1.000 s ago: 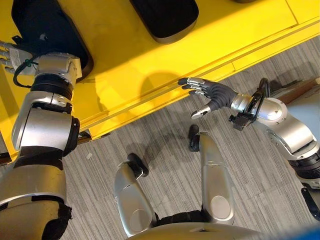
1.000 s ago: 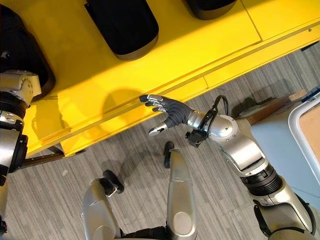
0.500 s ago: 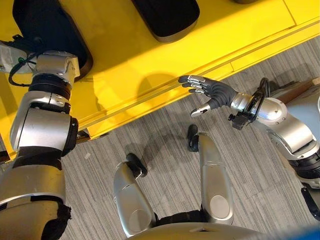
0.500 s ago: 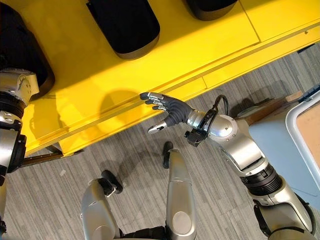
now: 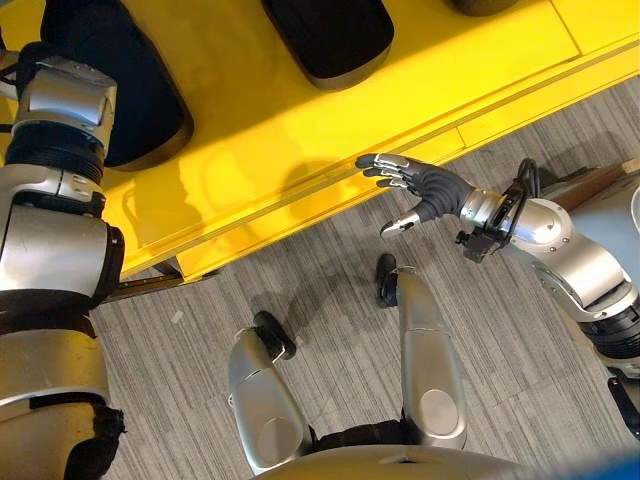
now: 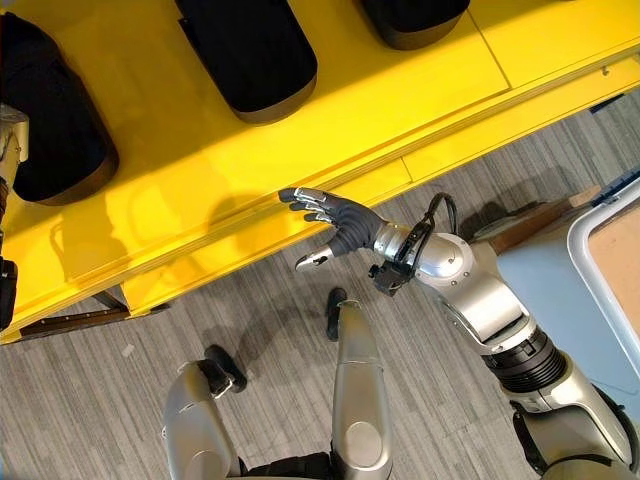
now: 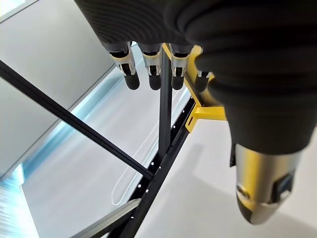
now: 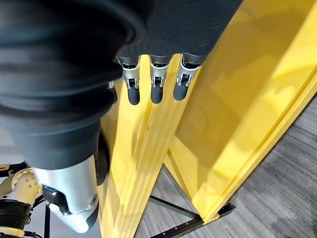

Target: Move parts from the plastic box to the shelf.

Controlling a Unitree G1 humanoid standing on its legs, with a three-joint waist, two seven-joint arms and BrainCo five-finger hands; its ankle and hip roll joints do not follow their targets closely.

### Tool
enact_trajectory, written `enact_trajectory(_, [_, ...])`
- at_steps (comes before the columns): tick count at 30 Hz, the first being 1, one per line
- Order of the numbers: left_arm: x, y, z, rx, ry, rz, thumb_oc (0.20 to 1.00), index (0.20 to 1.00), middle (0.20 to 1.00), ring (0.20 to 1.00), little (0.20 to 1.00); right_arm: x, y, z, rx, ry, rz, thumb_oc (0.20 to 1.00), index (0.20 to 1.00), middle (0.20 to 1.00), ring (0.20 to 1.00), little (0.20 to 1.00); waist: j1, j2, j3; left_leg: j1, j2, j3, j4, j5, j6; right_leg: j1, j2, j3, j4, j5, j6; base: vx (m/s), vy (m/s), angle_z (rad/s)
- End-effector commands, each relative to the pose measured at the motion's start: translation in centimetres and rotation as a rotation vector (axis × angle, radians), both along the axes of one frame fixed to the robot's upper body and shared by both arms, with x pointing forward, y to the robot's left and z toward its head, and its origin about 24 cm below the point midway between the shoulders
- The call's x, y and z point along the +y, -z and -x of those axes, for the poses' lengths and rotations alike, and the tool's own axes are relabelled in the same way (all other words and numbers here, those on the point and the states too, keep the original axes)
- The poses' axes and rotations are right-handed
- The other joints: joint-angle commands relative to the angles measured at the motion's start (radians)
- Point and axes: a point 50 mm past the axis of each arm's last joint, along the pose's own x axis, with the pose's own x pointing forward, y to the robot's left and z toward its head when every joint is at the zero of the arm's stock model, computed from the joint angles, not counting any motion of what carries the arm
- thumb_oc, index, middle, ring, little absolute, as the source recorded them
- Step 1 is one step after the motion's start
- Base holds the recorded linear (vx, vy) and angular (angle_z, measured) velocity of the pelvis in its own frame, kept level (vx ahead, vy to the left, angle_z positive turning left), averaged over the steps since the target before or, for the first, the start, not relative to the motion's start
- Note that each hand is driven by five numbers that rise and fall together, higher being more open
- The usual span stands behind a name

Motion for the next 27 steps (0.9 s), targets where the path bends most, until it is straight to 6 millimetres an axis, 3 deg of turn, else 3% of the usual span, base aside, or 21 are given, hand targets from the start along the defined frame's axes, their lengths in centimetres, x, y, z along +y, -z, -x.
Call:
enact_trajectory(1, [0.5, -3.4, 1.6, -0.129, 0.024, -0.163, 1.0, 1.0, 1.0, 1.0, 1.0, 0.1, -0.8, 0.2, -0.05, -0.029, -0.06, 1.0, 1.0, 1.0, 1.0, 1.0, -0.005, -0.001, -0.029, -0.02, -0.043, 0.036, 0.098, 0.004, 0.056, 0.086, 0.029, 0.055, -0.095, -0.004, 0.074, 0.0, 0.0, 0.0])
enact_trajectory(5, [-1.2, -3.1, 0.7, -0.209, 0.163, -0.262, 1.0, 1.0, 1.0, 1.0, 1.0, 0.2, -0.2, 0.5, -0.056, -0.024, -0.085, 1.0, 1.0, 1.0, 1.0, 1.0, 0.007, -0.008, -0.029, -0.022, -0.049, 0.026, 0.097, -0.012, 0.065, 0.089, 0.021, 0.051, -0.095, 0.0, 0.079, -0.02, -0.049, 0.01])
enact_trajectory(8, [-1.8, -1.7, 0.3, -0.226, 0.271, -0.314, 1.0, 1.0, 1.0, 1.0, 1.0, 0.0, 0.2, 0.8, -0.055, -0.016, -0.107, 1.0, 1.0, 1.0, 1.0, 1.0, 0.024, -0.011, -0.029, -0.011, -0.058, 0.02, 0.077, -0.014, 0.07, 0.1, 0.017, 0.046, -0.102, 0.0, 0.085, -0.03, -0.057, 0.06])
enact_trajectory(10, [-2.8, 2.6, 0.1, -0.186, 0.413, -0.38, 1.0, 1.0, 1.0, 1.0, 1.0, -0.3, 1.0, 1.6, -0.058, -0.007, -0.15, 1.0, 1.0, 1.0, 1.0, 1.0, 0.056, -0.012, -0.029, 0.008, -0.073, 0.01, 0.044, -0.016, 0.079, 0.121, 0.004, 0.031, -0.116, 0.001, 0.093, -0.04, -0.1, 0.16])
enact_trajectory(11, [-3.0, 3.7, 0.3, -0.177, 0.462, -0.385, 1.0, 1.0, 1.0, 1.0, 1.0, -0.5, 1.2, 1.8, -0.063, -0.003, -0.162, 1.0, 1.0, 1.0, 1.0, 1.0, 0.068, -0.014, -0.029, 0.011, -0.077, 0.005, 0.037, -0.019, 0.082, 0.126, 0.0, 0.027, -0.119, 0.002, 0.095, -0.04, -0.112, 0.2])
enact_trajectory(13, [-4.0, 7.3, 1.7, -0.138, 0.563, -0.433, 1.0, 1.0, 1.0, 1.0, 1.0, -0.7, 1.9, 2.4, -0.062, 0.017, -0.203, 1.0, 1.0, 1.0, 1.0, 1.0, 0.108, -0.016, -0.029, 0.031, -0.095, -0.017, 0.006, -0.019, 0.088, 0.153, -0.009, 0.013, -0.13, 0.001, 0.104, -0.03, -0.14, 0.26])
enact_trajectory(15, [-6.3, 10.9, 3.6, -0.089, 0.763, -0.442, 1.0, 1.0, 1.0, 1.0, 1.0, -0.8, 2.8, 3.2, -0.042, 0.041, -0.258, 1.0, 1.0, 1.0, 1.0, 1.0, 0.149, -0.022, -0.032, 0.061, -0.115, -0.038, -0.038, -0.016, 0.092, 0.196, -0.021, -0.012, -0.152, 0.006, 0.114, -0.03, -0.18, 0.44])
enact_trajectory(16, [-8.5, 12.9, 4.6, -0.103, 0.97, -0.388, 1.0, 1.0, 1.0, 1.0, 1.0, -0.9, 3.1, 3.6, -0.02, 0.06, -0.333, 1.0, 1.0, 1.0, 1.0, 1.0, 0.173, -0.025, -0.033, 0.079, -0.13, -0.05, -0.064, -0.016, 0.097, 0.223, -0.027, -0.029, -0.17, 0.009, 0.12, -0.03, -0.13, 0.46])
enact_trajectory(17, [-8.8, 13.1, 4.9, -0.108, 0.996, -0.385, 1.0, 1.0, 1.0, 1.0, 1.0, -1.0, 3.2, 3.7, -0.018, 0.068, -0.345, 1.0, 1.0, 1.0, 1.0, 1.0, 0.177, -0.025, -0.033, 0.083, -0.132, -0.051, -0.068, -0.015, 0.098, 0.229, -0.029, -0.032, -0.174, 0.009, 0.12, -0.05, -0.078, 0.47])
enact_trajectory(20, [-12.3, 14.5, 7.5, -0.157, 1.332, -0.365, 1.0, 1.0, 1.0, 1.0, 1.0, -2.2, 3.6, 4.1, -0.024, 0.192, -0.504, 1.0, 1.0, 1.0, 1.0, 1.0, 0.21, -0.015, -0.032, 0.109, -0.154, -0.055, -0.114, 0.013, 0.115, 0.275, -0.043, -0.071, -0.217, 0.032, 0.116, -0.11, -0.037, 0.32])
enact_trajectory(22, [-13.3, 15.0, 8.5, -0.162, 1.492, -0.332, 1.0, 1.0, 1.0, 1.0, 1.0, -2.9, 4.2, 4.2, 0.007, 0.246, -0.575, 1.0, 1.0, 1.0, 1.0, 1.0, 0.224, -0.005, -0.039, 0.149, -0.168, -0.067, -0.138, -0.001, 0.108, 0.322, -0.05, -0.085, -0.234, 0.018, 0.133, -0.05, -0.009, 0.24])
enact_trajectory(25, [-14.0, 15.4, 9.3, -0.155, 1.593, -0.313, 1.0, 1.0, 1.0, 1.0, 1.0, -3.4, 4.7, 4.2, 0.011, 0.283, -0.602, 1.0, 1.0, 1.0, 1.0, 1.0, 0.236, 0.003, -0.052, 0.187, -0.18, -0.066, -0.171, 0.007, 0.108, 0.373, -0.052, -0.106, -0.266, 0.021, 0.134, -0.05, -0.011, 0.13])
enact_trajectory(27, [-13.7, 16.3, 9.9, -0.137, 1.697, -0.21, 1.0, 1.0, 1.0, 1.0, 1.0, -4.0, 5.5, 4.1, 0.023, 0.306, -0.606, 1.0, 1.0, 1.0, 1.0, 1.0, 0.254, 0.007, -0.076, 0.238, -0.186, -0.061, -0.212, 0.024, 0.104, 0.44, -0.053, -0.134, -0.31, 0.028, 0.136, -0.03, -0.033, 0.13])
